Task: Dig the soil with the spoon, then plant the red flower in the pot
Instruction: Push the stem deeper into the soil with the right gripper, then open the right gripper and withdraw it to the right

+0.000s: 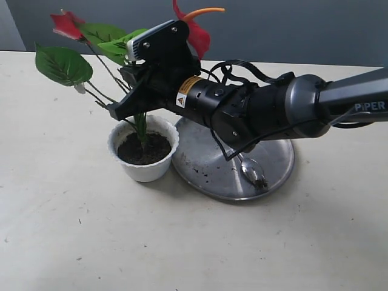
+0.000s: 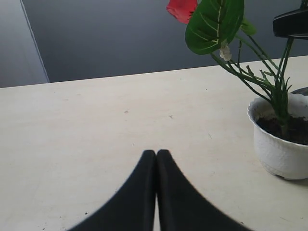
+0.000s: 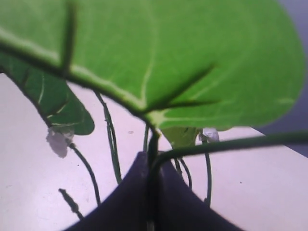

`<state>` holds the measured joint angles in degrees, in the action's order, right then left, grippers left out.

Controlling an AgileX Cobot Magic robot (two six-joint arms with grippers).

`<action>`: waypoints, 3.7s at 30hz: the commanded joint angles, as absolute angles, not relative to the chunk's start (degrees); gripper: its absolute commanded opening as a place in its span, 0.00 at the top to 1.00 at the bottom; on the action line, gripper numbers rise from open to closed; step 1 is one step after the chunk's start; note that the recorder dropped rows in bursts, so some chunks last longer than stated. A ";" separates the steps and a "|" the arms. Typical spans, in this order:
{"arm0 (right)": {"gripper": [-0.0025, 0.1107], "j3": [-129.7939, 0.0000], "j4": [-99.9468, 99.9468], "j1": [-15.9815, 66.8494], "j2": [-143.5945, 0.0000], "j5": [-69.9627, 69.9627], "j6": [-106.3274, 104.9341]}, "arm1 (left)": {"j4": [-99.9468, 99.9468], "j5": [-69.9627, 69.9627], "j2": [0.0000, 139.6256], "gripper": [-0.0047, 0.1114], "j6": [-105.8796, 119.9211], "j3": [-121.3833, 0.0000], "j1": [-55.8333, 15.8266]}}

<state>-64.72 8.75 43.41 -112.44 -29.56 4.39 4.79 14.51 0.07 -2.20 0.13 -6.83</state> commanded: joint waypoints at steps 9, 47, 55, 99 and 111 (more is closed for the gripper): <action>0.98 -63.99 12.55 43.41 -112.72 -22.61 7.76 | 4.82 13.72 0.00 0.95 -2.44 0.00 -7.14; 0.98 -63.99 19.41 43.41 -109.43 -13.35 14.77 | 4.82 13.72 0.00 0.95 -2.44 0.00 -7.14; 0.90 -63.99 20.92 43.41 -109.31 -12.97 18.00 | 4.82 13.72 0.00 0.95 -2.44 0.00 -7.14; 0.98 -47.13 23.32 35.73 -71.80 9.17 21.71 | 4.82 13.72 0.00 0.95 -2.44 0.00 -7.14; 0.98 -47.01 27.29 34.32 -47.93 28.65 21.71 | 4.82 13.72 0.00 0.95 -2.44 0.00 -7.14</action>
<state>-47.32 27.95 34.64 -49.77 22.71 21.73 4.79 14.51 0.07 -2.20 0.13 -6.83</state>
